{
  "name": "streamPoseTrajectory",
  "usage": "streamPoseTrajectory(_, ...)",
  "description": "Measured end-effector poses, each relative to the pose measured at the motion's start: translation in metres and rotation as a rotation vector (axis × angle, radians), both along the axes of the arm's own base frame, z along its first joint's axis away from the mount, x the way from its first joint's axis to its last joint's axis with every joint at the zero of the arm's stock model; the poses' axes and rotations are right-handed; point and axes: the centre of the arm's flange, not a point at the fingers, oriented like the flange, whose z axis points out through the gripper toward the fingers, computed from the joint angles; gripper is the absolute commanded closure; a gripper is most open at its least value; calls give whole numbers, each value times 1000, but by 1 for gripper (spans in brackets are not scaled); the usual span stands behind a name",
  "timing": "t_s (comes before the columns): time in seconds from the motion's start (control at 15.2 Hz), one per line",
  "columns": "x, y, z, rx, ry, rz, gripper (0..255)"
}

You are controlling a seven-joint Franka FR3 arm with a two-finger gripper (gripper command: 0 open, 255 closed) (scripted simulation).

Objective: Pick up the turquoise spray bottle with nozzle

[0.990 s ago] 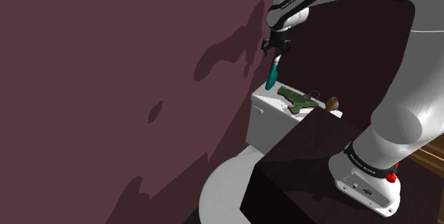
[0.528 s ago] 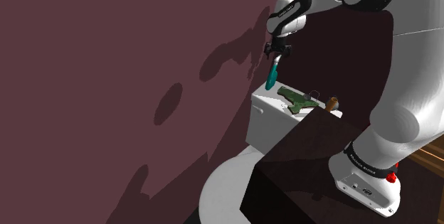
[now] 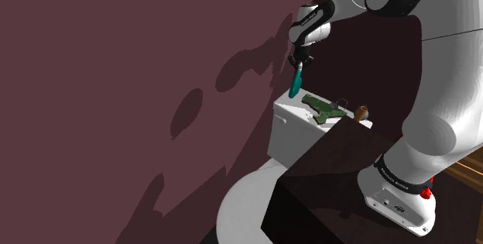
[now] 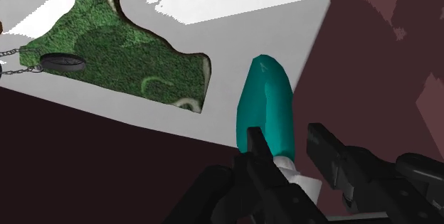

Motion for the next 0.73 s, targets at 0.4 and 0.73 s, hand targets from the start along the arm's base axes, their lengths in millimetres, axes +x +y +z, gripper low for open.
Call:
streamPoseTrajectory(0.4,0,0,0,0,-1,0,255)
streamPoseTrajectory(0.73,0,0,10,0,0,0,255)
